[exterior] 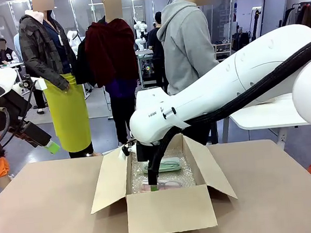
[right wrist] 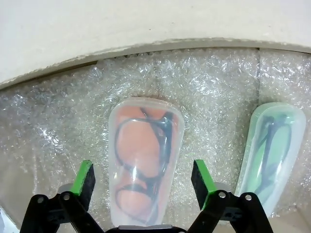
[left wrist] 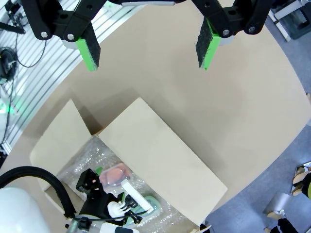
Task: Pack the glasses set securely to prepare it for shipping.
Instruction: Position the Package Box on the left side of the table.
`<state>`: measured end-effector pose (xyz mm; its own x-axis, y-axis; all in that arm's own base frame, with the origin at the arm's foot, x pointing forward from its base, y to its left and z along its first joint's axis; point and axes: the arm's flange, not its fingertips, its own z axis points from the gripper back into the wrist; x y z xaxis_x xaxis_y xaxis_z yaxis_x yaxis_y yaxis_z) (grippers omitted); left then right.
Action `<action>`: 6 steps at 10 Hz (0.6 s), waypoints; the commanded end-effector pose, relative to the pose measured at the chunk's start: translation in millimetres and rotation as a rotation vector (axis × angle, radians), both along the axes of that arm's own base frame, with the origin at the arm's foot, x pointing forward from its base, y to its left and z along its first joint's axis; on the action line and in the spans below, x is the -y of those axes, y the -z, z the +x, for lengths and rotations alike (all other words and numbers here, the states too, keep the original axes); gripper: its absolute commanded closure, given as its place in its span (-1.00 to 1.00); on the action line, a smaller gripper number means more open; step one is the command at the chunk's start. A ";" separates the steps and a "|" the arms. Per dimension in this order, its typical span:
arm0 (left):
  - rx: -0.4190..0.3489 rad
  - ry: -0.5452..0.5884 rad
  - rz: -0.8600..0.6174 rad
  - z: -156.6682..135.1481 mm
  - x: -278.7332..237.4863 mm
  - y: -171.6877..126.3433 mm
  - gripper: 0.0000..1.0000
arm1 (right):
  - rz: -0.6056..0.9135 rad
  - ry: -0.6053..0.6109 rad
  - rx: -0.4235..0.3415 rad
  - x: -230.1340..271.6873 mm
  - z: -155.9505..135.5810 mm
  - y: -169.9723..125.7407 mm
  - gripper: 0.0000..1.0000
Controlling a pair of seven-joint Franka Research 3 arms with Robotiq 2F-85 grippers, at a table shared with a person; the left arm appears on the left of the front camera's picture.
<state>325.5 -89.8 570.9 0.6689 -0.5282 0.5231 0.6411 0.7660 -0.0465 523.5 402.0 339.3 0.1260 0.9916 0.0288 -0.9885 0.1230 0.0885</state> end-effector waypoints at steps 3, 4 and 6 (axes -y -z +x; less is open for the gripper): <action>0.015 0.013 -0.020 1.6 -1.5 -0.9 -1.00 | 0.035 -0.007 0.030 5.1 -13.7 -35.6 -1.00; 0.015 0.013 -0.020 1.6 -1.5 -0.9 -1.00 | 0.006 -0.017 0.025 5.2 -23.3 -56.6 -1.00; 0.015 0.013 -0.020 1.6 -1.5 -0.9 -1.00 | 0.047 -0.013 0.042 8.7 -31.0 -87.0 -1.00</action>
<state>325.5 -89.8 570.9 0.6689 -0.5281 0.5231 0.6411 0.7660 -0.0464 503.0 403.8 419.1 0.1119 0.9923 0.0539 -0.9932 0.1099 0.0379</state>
